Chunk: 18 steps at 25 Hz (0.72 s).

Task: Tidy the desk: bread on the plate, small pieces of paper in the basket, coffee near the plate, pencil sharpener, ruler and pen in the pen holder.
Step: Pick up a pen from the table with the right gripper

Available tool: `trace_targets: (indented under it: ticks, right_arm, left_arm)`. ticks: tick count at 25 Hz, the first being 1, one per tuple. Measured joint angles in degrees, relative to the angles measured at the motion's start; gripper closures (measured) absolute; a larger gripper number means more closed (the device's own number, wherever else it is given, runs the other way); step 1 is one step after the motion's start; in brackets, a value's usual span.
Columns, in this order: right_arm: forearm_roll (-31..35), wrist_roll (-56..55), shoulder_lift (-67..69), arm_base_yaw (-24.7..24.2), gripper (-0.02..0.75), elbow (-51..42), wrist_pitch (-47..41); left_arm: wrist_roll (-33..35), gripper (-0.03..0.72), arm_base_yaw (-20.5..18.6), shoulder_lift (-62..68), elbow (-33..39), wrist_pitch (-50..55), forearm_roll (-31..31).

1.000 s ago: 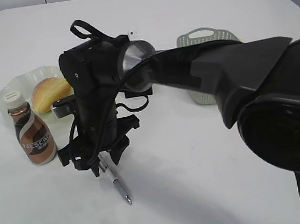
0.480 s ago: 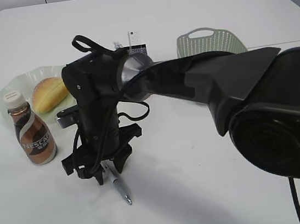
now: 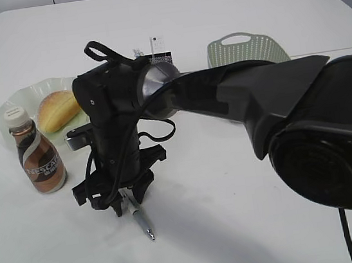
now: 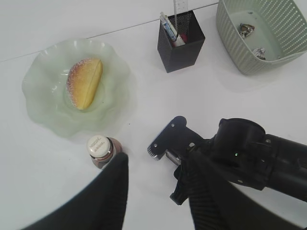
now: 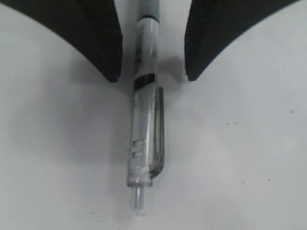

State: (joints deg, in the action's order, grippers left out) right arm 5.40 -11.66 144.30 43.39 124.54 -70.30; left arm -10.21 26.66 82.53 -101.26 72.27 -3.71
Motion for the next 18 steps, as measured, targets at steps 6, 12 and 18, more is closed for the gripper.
trace_targets:
  ticks: [6, 12, 18]
  right_arm:
    - [0.0, 0.0, 0.0, 0.0, 0.418, 0.0, 0.0]
    - [0.0, 0.0, 0.0, 0.0, 0.419, 0.0, 0.0]
    - [-0.12, 0.0, 0.0, 0.0, 0.419, 0.0, 0.0]
  left_arm:
    - [0.0, 0.381, 0.0, 0.0, 0.0, 0.0, 0.0]
    - [0.0, 0.381, 0.0, 0.0, 0.0, 0.0, 0.52]
    - [0.0, 0.381, 0.0, 0.0, 0.0, 0.0, 0.63]
